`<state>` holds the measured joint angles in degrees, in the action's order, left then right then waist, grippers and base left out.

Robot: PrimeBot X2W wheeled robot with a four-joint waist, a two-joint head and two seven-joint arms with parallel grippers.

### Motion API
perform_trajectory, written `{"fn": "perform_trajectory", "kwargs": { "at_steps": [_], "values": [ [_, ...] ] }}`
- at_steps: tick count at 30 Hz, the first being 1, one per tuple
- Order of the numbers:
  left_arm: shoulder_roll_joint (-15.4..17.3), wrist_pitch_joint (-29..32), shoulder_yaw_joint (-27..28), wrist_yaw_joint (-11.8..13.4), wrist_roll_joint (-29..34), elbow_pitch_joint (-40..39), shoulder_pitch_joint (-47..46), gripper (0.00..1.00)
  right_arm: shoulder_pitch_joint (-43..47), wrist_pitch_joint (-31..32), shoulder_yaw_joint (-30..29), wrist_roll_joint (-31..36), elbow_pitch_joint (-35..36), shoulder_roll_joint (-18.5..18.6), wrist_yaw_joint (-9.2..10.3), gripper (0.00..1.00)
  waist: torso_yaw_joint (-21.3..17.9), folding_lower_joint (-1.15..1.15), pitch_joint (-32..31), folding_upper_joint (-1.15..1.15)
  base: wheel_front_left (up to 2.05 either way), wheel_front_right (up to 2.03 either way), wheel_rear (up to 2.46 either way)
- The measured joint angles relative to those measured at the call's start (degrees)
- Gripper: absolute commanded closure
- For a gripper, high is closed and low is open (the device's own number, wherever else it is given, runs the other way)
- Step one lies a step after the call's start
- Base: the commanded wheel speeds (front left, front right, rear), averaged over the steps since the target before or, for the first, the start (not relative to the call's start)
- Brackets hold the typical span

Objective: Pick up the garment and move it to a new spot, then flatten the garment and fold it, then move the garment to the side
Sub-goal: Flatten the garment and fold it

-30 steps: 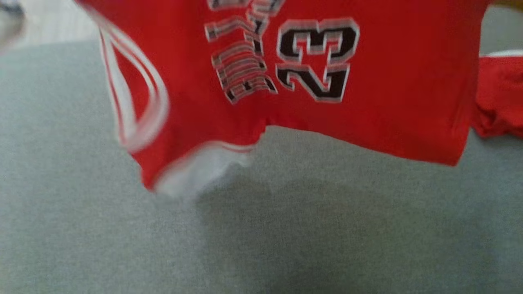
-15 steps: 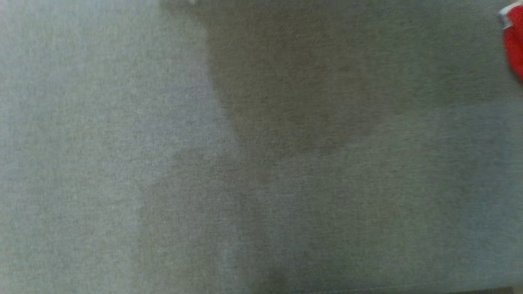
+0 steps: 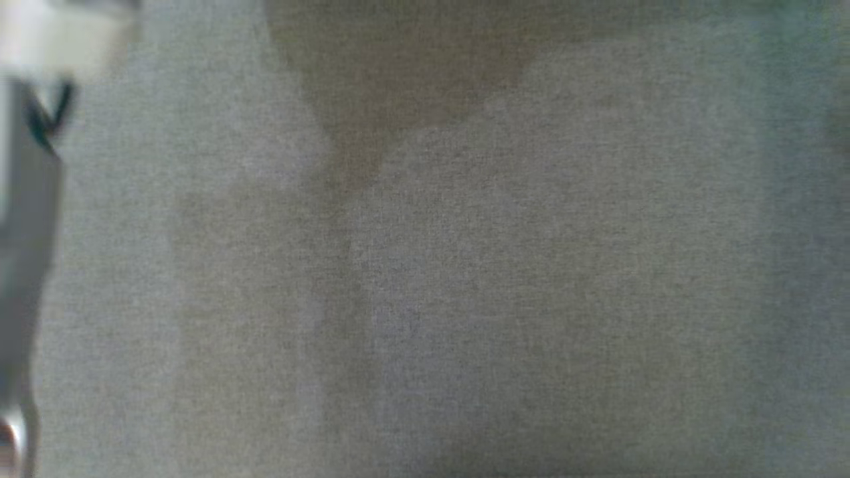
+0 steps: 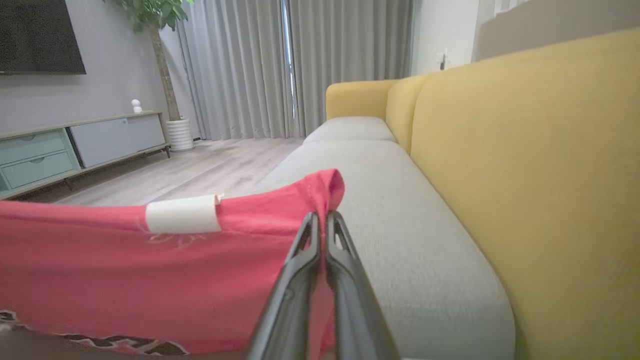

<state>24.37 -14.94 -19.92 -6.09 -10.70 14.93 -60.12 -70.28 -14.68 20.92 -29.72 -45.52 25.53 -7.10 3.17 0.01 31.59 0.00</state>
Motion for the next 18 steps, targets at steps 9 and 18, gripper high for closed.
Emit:
{"fn": "perform_trajectory", "kwargs": {
  "at_steps": [9, 18],
  "values": [
    [0.8, 0.0, 0.0, -1.1, -1.8, -9.9, 27.0, 1.00, 20.5, 0.0, 0.6, -9.6, 5.5, 2.6, 0.00, 1.00, -0.4, -0.03, -7.2, 0.01, 0.00, 0.00, 0.00],
    [1.1, 0.1, -1.7, -1.5, -2.6, -14.1, 47.7, 1.00, 42.9, 0.0, -4.4, -12.9, 15.0, 5.0, 0.00, 1.00, -0.6, -0.03, -14.3, 0.01, 0.00, 0.00, 0.00]
  ]
}}
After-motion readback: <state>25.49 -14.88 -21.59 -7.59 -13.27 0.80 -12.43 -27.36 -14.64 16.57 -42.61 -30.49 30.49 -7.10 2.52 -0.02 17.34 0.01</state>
